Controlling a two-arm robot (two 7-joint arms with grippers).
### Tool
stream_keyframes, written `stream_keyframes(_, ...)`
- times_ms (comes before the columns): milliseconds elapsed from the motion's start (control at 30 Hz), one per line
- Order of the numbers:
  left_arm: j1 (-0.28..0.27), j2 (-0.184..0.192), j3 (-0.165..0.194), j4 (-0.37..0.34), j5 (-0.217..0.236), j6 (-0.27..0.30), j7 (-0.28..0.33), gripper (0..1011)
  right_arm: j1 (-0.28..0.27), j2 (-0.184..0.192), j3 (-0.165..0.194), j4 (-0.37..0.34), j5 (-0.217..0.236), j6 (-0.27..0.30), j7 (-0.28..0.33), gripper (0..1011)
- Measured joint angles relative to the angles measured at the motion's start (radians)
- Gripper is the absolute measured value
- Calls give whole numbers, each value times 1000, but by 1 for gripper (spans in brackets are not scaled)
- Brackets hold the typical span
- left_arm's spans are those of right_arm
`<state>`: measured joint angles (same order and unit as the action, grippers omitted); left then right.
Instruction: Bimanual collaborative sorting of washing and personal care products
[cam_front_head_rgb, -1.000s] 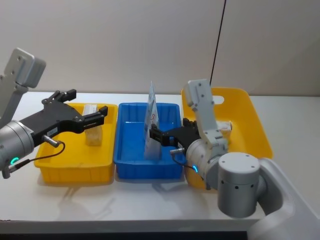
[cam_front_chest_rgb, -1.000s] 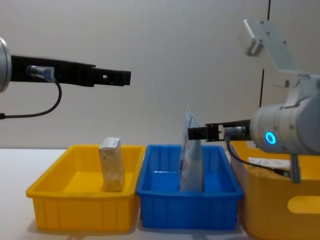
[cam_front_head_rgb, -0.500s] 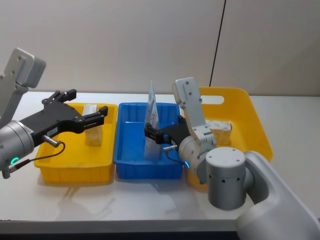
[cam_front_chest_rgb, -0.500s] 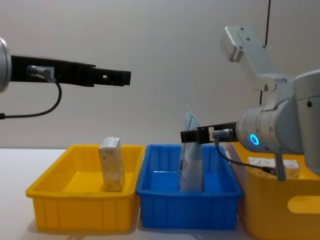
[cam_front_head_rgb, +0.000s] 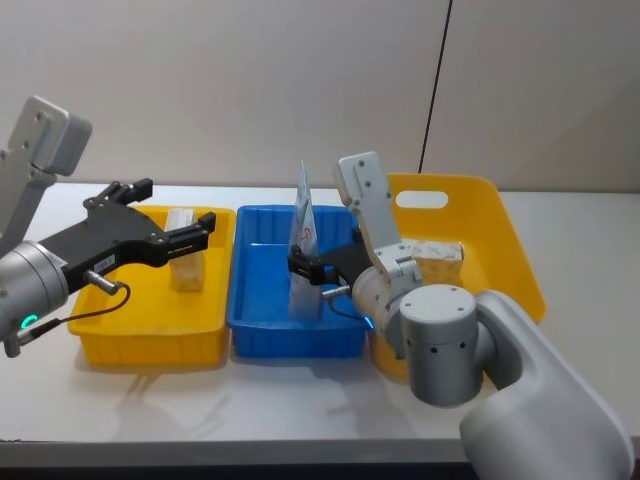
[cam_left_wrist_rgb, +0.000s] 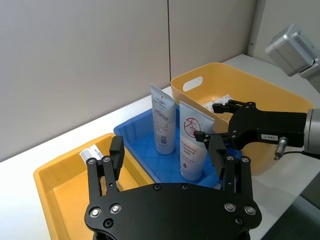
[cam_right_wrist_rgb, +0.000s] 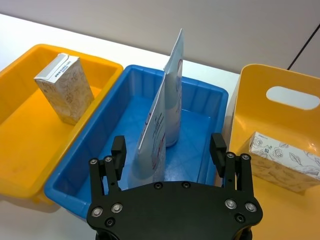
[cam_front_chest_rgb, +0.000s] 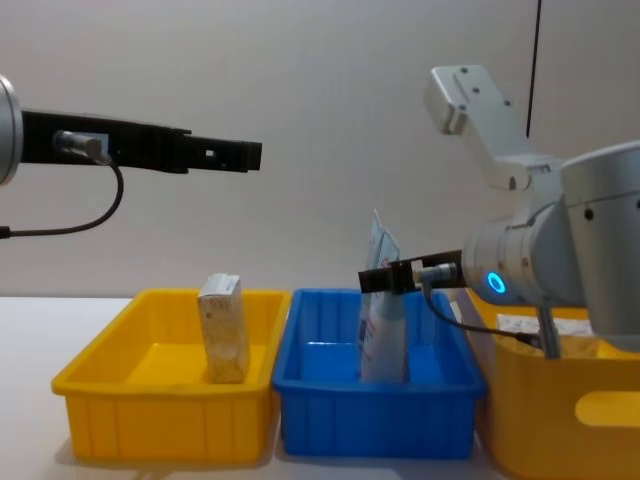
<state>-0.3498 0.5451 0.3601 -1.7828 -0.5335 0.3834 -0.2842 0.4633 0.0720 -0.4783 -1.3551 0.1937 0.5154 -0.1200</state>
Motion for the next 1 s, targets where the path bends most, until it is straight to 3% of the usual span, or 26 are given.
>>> stream_keyframes(267,0,0,0,0,0,0,0,1001,21,-8,-6,39,-12,-3,11,1003)
stream_keyframes(433,0,0,0,0,0,0,0,1001,29,-11,-9,55,-17,-5,15,918)
stream_keyframes(767,0,0,0,0,0,0,0,1001,37,-15,-11,69,-21,-6,20,583)
stream_keyframes(900,0,0,0,0,0,0,0,1001,38,-15,-12,72,-22,-6,21,502)
stream_keyframes(1000,0,0,0,0,0,0,0,1001,39,-16,-12,75,-23,-7,21,349)
